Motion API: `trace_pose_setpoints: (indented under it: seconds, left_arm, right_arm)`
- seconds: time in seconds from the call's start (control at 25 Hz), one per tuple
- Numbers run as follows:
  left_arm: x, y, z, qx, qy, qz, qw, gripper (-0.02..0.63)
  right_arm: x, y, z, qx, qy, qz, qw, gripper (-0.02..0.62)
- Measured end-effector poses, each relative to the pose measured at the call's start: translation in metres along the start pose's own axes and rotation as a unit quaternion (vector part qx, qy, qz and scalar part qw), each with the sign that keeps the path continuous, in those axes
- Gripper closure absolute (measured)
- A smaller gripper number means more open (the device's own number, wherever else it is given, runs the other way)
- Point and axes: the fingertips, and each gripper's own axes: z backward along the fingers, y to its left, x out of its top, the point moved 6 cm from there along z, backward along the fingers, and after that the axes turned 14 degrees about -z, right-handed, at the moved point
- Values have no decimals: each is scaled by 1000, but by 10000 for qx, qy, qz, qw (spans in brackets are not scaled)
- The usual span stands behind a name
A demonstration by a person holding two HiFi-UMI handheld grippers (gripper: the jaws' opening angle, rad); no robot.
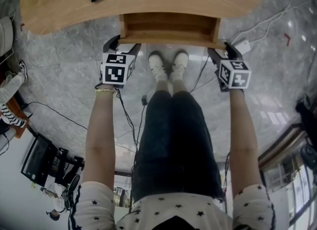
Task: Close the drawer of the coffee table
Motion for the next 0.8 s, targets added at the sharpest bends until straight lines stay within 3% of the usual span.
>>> trace_pose_setpoints:
  seconds: [0.8]
  left_arm:
    - [25,18,-7,59,-139,4,9999,282]
  right_arm:
    - [33,-2,-5,-5,-186,30,9998,285]
